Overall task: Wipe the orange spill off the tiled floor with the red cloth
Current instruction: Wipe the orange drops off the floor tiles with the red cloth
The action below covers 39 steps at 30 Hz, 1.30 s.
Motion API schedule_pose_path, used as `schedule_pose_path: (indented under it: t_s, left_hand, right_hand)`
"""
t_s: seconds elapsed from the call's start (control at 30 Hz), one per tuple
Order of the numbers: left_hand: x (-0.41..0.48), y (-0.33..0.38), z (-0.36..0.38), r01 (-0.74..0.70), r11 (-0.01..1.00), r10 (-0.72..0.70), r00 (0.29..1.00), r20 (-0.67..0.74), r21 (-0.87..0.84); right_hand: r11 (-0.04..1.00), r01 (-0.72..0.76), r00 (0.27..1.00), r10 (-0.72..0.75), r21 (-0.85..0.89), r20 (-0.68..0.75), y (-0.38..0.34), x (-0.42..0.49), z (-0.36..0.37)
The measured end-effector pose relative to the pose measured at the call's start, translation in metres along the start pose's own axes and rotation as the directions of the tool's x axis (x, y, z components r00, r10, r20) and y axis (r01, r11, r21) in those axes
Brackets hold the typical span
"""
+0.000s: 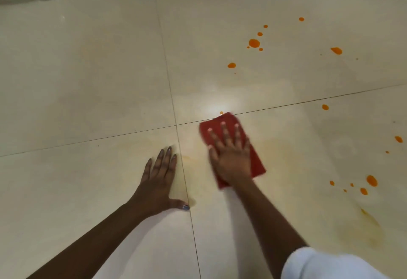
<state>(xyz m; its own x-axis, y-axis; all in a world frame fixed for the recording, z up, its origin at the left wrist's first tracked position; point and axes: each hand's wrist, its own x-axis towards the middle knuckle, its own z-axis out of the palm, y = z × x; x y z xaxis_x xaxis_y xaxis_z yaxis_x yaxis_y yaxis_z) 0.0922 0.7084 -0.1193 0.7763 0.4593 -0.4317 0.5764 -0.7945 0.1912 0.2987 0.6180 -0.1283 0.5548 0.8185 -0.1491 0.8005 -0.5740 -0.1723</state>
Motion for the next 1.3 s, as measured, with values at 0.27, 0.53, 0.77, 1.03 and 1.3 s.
schedule_pose_path:
  t_s: [0.27, 0.53, 0.77, 1.03, 1.3]
  left_hand:
    - [0.006, -0.016, -0.001, 0.132, 0.988, -0.133, 0.991, -0.007, -0.076]
    - [0.004, -0.017, 0.003, 0.127, 0.991, -0.13, 0.989, -0.07, -0.051]
    - [0.007, -0.015, 0.003, 0.126, 0.989, -0.132, 0.989, -0.071, -0.08]
    - [-0.024, -0.059, 0.0, 0.213, 0.968, -0.223, 0.973, -0.06, -0.135]
    - [-0.034, -0.063, 0.007, 0.229, 0.96, -0.246, 0.965, -0.095, -0.163]
  right_hand:
    - [1.0, 0.024, 0.998, -0.023, 0.017, -0.06, -0.049, -0.058, 0.024]
    - [0.975, -0.217, 0.975, 0.219, 0.057, -0.031, 0.021, 0.045, -0.01]
    - [0.953, 0.301, 0.953, -0.3, -0.021, 0.051, -0.078, 0.024, 0.009]
    - [0.999, -0.049, 0.999, 0.05, -0.009, 0.006, -0.047, 0.01, 0.014]
    - [0.988, 0.156, 0.985, -0.154, -0.019, 0.076, -0.114, -0.055, 0.03]
